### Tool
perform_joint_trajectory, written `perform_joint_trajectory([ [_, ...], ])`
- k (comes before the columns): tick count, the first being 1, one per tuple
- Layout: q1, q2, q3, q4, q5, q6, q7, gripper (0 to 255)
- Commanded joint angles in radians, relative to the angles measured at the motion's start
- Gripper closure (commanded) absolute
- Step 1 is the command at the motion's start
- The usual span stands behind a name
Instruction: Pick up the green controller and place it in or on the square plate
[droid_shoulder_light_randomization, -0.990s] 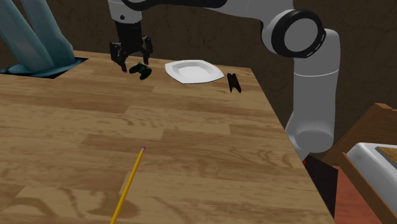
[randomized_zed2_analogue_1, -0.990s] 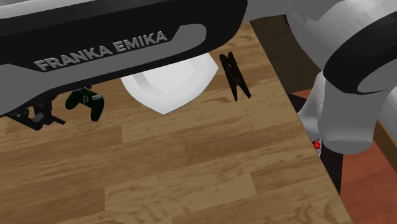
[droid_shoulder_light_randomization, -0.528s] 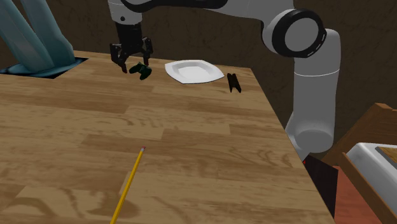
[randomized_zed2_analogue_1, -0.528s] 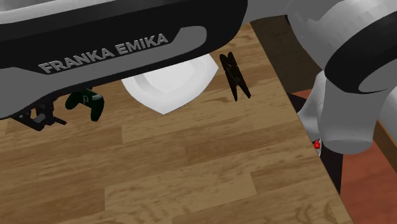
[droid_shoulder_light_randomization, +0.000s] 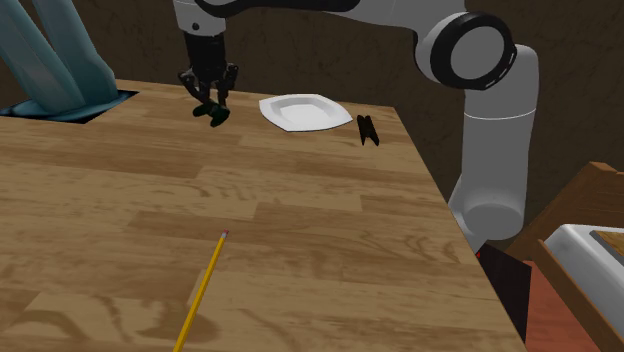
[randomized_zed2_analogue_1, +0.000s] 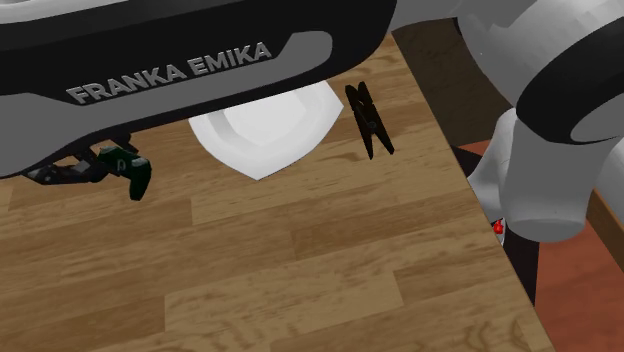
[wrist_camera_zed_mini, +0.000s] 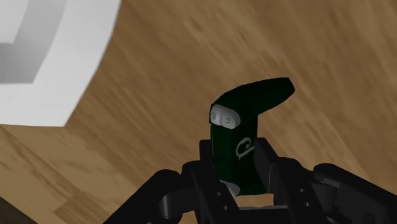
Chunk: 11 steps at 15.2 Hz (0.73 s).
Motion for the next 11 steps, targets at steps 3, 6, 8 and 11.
perform_joint_trajectory([
  [3,0.012,0.021,0.003,0.035,-0.001,-0.032,0.003,255],
  [6,0.021,0.039,0.003,0.103,-0.006,-0.083,0.0,255],
  [8,0.029,0.054,0.003,0.154,-0.011,-0.118,-0.002,255],
  [11,0.044,0.082,0.002,0.24,-0.021,-0.177,-0.006,255],
])
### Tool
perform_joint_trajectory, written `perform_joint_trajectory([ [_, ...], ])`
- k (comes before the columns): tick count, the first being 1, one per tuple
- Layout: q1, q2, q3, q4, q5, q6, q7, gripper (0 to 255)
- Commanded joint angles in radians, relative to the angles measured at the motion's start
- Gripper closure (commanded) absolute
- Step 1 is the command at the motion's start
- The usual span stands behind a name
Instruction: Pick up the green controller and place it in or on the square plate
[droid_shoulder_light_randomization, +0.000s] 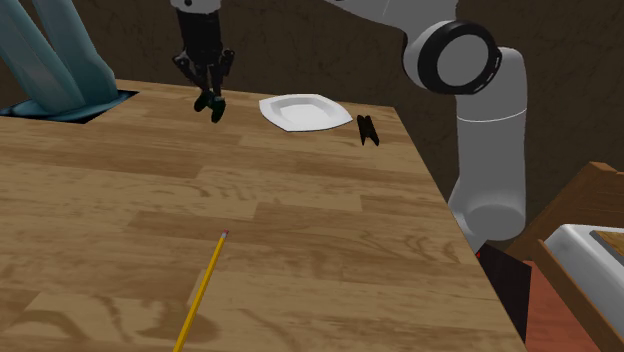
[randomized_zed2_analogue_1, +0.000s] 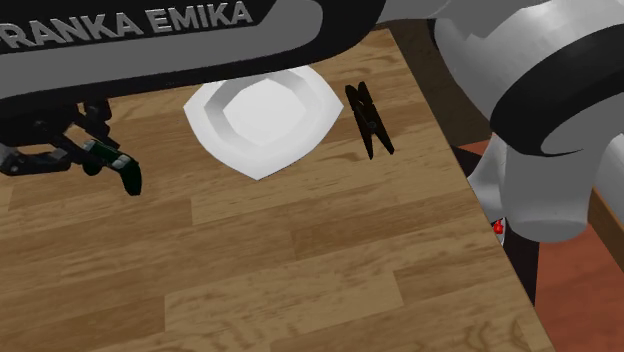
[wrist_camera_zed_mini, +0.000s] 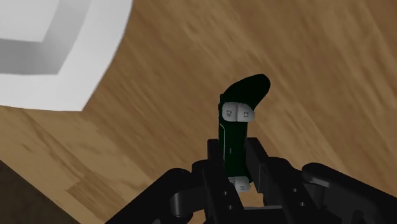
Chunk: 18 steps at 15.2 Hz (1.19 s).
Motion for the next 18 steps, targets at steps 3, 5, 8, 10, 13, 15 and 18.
perform_joint_trajectory([
  [3,0.027,0.052,-0.003,0.141,-0.018,-0.09,-0.006,255],
  [5,0.046,0.088,-0.007,0.232,-0.03,-0.143,-0.012,255],
  [8,0.104,0.2,-0.023,0.475,-0.064,-0.27,-0.031,255],
  [10,-0.012,-0.021,0.007,0.101,0.0,-0.119,-0.029,255],
  [13,-0.1,-0.2,0.005,-0.16,0.064,-0.027,-0.071,255],
  [15,-0.139,-0.297,-0.008,-0.287,0.1,0.012,-0.107,255],
  [18,-0.183,-0.425,-0.035,-0.445,0.145,0.052,-0.168,255],
])
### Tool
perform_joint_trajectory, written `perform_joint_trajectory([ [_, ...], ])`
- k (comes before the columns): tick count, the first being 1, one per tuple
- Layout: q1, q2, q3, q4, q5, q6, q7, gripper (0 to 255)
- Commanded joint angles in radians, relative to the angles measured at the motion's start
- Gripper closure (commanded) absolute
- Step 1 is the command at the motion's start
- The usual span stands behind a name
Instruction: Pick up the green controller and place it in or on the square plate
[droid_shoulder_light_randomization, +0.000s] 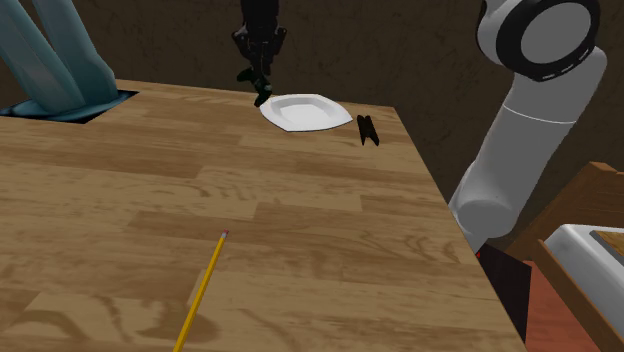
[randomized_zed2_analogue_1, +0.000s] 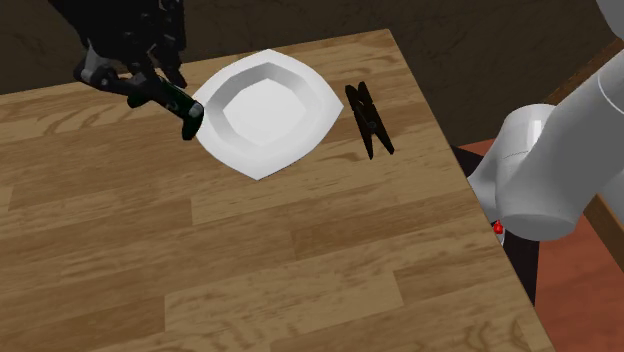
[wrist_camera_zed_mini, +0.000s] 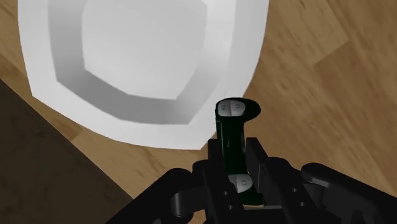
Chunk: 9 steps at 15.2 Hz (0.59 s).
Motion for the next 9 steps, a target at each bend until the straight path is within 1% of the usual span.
perform_joint_trajectory([
  [1,-0.024,-0.082,-0.018,-0.098,0.027,0.024,-0.038,255],
  [7,-0.072,-0.292,-0.096,-0.326,0.075,0.055,-0.166,255],
  [9,-0.073,-0.307,-0.102,-0.355,0.077,0.069,-0.173,255],
])
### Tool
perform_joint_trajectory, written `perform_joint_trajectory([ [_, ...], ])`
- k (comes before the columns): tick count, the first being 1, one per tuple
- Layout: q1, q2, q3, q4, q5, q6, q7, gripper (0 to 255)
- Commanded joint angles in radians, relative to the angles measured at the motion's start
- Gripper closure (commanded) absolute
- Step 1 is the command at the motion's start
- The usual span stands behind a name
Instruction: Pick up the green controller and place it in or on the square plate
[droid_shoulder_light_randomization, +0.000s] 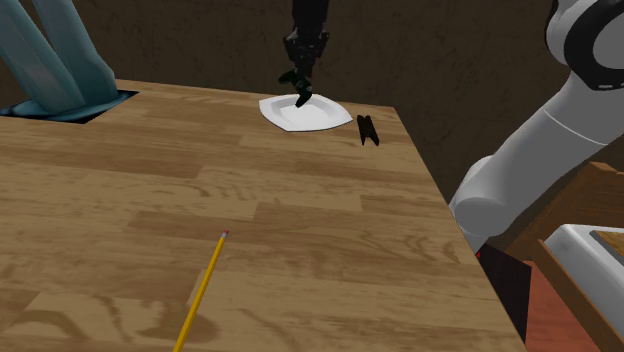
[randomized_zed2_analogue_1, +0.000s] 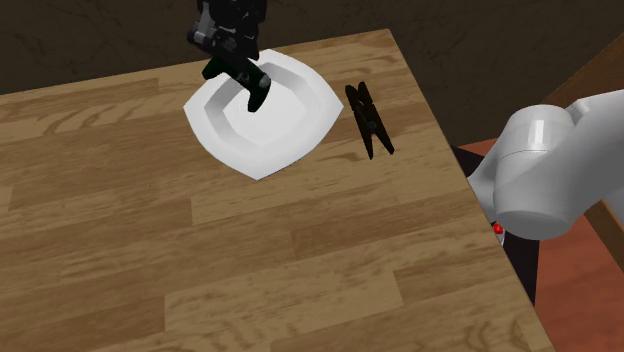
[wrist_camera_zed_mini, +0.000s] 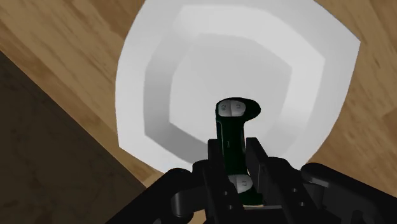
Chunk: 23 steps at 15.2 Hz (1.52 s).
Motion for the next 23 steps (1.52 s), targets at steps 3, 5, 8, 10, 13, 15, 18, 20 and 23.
perform_joint_trajectory([
  [3,0.0,-0.028,-0.005,-0.075,0.005,0.048,-0.007,255],
  [5,0.0,-0.035,-0.006,-0.109,0.006,0.075,-0.006,255],
  [8,0.002,-0.043,-0.006,-0.158,0.008,0.116,-0.005,255],
  [10,0.003,-0.047,-0.006,-0.189,0.009,0.142,-0.005,255],
  [13,0.006,-0.051,-0.008,-0.225,0.009,0.175,-0.003,255],
  [15,0.011,-0.051,-0.012,-0.225,0.007,0.175,-0.002,255],
  [18,0.015,-0.05,-0.016,-0.225,0.006,0.175,-0.001,255],
  [20,0.019,-0.05,-0.019,-0.225,0.005,0.175,0.0,255],
  [23,0.019,-0.043,-0.016,-0.222,0.005,0.179,0.004,0],
])
